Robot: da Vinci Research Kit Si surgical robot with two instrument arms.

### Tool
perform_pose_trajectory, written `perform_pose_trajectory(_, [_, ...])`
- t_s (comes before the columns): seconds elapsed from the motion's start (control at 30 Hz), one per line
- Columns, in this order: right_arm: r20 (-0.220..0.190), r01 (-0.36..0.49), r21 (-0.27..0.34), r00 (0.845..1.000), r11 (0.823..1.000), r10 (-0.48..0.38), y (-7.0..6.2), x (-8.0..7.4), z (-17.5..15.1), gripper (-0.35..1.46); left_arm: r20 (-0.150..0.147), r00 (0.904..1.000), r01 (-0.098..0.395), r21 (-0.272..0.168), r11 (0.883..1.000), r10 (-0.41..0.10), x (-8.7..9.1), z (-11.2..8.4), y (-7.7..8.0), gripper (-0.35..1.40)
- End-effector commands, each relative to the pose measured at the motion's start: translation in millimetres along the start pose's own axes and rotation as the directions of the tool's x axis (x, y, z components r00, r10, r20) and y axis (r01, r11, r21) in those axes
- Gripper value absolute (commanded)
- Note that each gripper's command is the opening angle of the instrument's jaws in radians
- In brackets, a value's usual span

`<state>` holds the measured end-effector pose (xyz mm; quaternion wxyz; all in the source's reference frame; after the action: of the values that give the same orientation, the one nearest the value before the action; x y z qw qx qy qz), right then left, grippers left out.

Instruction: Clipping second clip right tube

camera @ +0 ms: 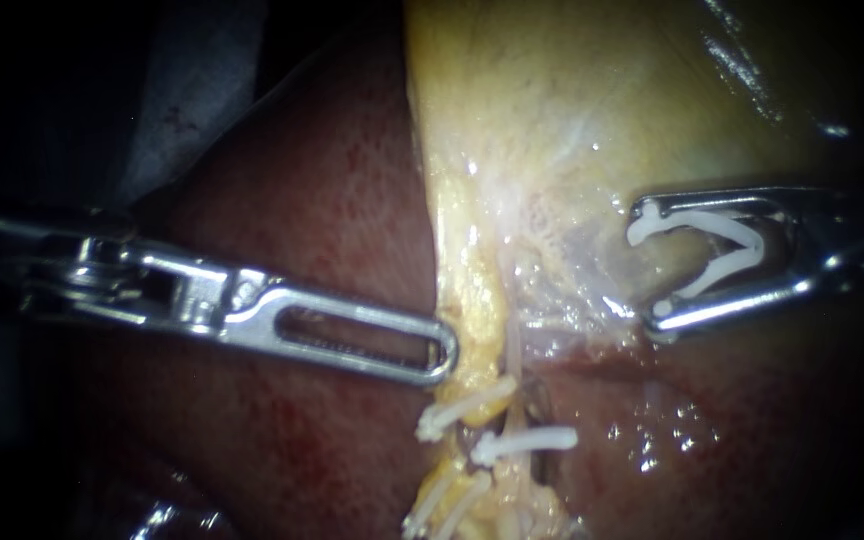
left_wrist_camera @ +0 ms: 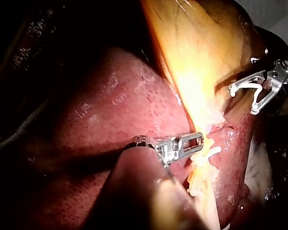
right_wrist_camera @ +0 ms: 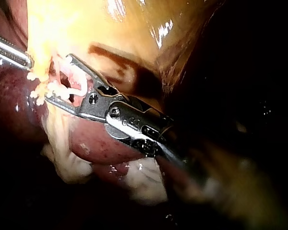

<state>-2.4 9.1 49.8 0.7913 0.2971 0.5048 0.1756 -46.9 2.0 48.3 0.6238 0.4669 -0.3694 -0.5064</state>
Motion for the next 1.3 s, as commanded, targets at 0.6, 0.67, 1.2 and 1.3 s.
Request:
perform_pose_trajectory(0.6, [0.06,-0.154,0.149,0.987,0.977,0.146,-1.7,-2.6,4.7,0.55,0.017,0.9997,0.02,0.006,1.0,-0.02,-1.5,-6.4,-3.3,-0.35])
perform_pose_trajectory(0.67, [0.069,-0.165,0.159,0.985,0.973,0.156,-1.9,-3.2,5.8,0.55,0.022,0.9994,0.024,0.005,1.0,-0.025,-1.8,-7.1,-3.8,-0.35])
perform_pose_trajectory(1.2, [0.101,-0.203,0.18,0.977,0.962,0.187,-1.5,-6.9,10.8,0.54,0.025,0.9991,0.033,0.004,0.999,-0.033,-1.7,-8.1,-5.6,-0.35])
perform_pose_trajectory(1.3, [0.087,-0.202,0.15,0.978,0.968,0.19,-0.8,-7.2,10.8,0.53,0.025,0.9991,0.034,0.005,0.999,-0.034,-1.7,-8.2,-5.8,-0.35])
